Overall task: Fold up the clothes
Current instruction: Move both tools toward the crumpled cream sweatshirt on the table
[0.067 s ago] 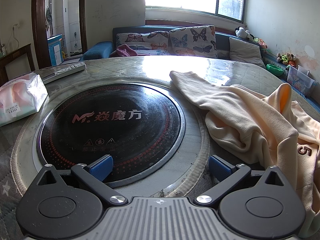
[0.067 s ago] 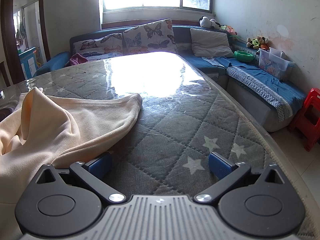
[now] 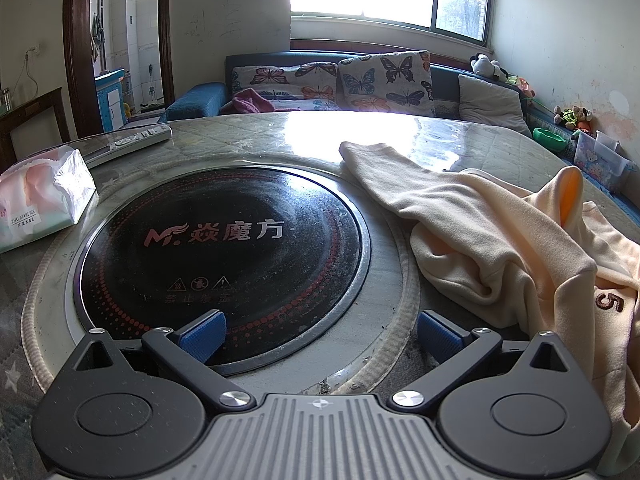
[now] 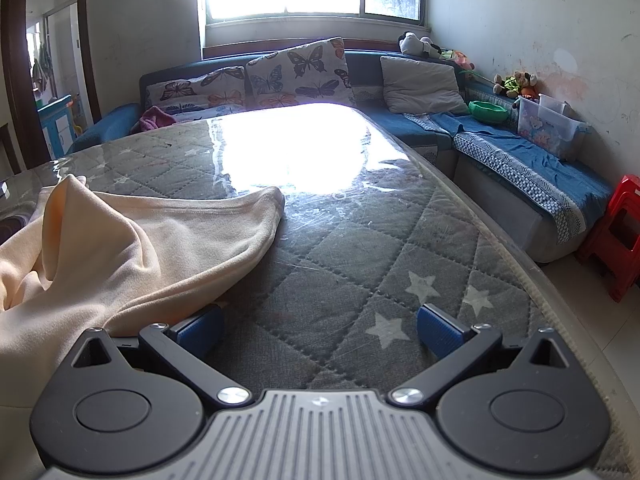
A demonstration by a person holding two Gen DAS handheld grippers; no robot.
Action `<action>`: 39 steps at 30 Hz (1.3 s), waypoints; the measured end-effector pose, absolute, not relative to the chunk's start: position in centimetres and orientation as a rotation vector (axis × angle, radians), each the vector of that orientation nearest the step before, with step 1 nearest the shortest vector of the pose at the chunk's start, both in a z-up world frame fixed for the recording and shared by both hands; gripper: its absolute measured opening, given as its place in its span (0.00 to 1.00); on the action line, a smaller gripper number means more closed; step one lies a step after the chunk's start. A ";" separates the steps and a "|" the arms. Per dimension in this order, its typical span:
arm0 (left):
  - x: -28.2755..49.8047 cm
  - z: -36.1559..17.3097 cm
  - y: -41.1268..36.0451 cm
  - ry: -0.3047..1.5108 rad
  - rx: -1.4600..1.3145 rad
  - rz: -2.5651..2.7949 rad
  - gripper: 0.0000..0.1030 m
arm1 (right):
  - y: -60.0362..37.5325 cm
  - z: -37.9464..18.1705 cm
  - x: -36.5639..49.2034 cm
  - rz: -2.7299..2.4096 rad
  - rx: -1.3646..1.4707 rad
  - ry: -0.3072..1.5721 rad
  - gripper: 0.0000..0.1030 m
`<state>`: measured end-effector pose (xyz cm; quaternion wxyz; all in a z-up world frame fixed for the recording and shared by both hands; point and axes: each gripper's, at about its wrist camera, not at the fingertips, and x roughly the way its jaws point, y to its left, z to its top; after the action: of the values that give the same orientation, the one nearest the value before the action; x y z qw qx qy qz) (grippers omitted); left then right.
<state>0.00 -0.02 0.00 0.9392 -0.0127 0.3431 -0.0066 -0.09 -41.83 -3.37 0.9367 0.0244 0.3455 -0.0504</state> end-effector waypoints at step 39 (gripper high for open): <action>-4.5 2.5 -3.9 0.761 -0.008 0.016 1.00 | -38.2 0.5 -7.5 0.113 0.030 0.639 1.00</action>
<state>-4.53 -3.91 2.46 0.9284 -0.0041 0.3715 0.0076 -7.50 -38.16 0.53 0.9478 0.0148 0.3137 0.0553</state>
